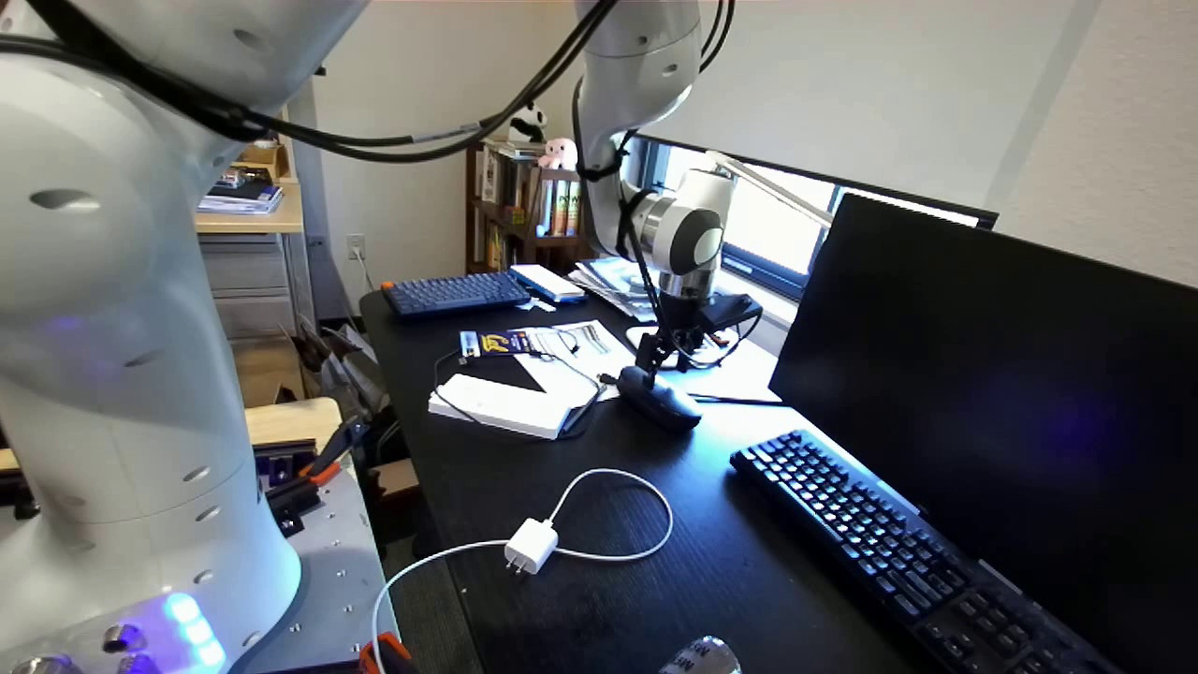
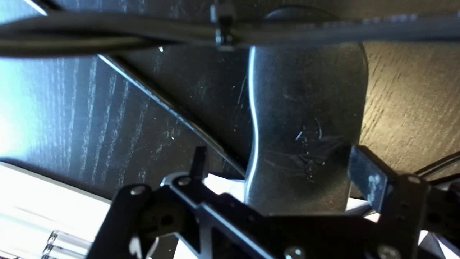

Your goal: Move the black case to the right

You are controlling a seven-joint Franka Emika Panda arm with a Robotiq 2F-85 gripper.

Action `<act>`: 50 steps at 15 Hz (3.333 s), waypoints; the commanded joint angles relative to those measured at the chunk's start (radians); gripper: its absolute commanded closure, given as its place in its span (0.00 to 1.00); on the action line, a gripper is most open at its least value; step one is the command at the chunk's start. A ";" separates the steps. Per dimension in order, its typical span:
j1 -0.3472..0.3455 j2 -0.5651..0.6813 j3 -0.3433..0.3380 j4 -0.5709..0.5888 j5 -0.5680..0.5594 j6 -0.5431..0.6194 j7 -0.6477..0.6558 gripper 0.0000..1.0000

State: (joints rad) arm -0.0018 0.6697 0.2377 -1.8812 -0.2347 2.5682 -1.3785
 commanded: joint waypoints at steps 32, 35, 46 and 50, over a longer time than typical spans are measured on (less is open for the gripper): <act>-0.024 0.015 0.018 0.005 0.036 -0.028 -0.046 0.00; -0.031 0.017 0.019 0.010 0.037 -0.054 -0.053 0.00; -0.003 0.018 -0.010 0.038 0.008 -0.252 -0.174 0.26; 0.002 0.013 -0.017 0.040 0.013 -0.248 -0.178 0.47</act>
State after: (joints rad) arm -0.0086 0.7047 0.2317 -1.8388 -0.2334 2.3466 -1.5217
